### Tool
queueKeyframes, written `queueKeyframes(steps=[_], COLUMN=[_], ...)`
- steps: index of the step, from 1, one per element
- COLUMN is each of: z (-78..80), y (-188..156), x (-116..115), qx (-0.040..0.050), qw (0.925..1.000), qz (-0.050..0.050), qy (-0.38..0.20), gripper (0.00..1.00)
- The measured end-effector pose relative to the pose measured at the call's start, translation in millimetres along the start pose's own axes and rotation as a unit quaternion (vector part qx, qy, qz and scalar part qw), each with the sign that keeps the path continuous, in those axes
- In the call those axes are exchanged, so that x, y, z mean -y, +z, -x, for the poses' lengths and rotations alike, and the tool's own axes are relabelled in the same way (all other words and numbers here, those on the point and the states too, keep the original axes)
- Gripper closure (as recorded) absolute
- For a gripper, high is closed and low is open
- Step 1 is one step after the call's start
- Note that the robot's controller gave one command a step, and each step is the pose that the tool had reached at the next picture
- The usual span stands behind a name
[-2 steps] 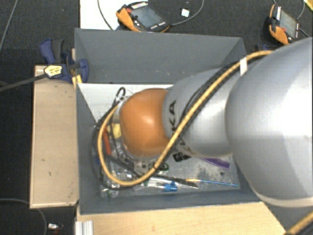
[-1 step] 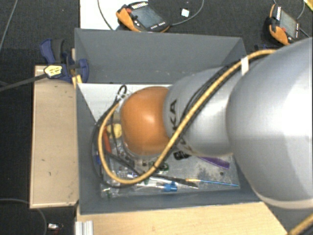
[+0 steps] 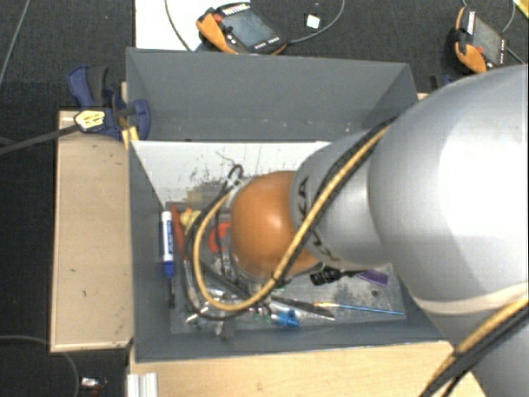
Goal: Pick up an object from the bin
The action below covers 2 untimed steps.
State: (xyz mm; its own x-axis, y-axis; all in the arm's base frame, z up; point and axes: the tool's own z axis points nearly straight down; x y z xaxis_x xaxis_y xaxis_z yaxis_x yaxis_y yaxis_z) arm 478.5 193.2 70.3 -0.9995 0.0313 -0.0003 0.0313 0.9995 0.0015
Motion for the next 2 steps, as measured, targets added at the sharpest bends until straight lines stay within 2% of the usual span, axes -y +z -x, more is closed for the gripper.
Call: queueKeyframes(steps=[1,2], z=[0.7,5.9], y=[0.1,0.1], x=[7.8,48.2], qx=[0.003,-0.0015], qw=[0.9985,0.9965], qz=[0.003,0.0], qy=[0.055,0.083], gripper=[0.0,0.0])
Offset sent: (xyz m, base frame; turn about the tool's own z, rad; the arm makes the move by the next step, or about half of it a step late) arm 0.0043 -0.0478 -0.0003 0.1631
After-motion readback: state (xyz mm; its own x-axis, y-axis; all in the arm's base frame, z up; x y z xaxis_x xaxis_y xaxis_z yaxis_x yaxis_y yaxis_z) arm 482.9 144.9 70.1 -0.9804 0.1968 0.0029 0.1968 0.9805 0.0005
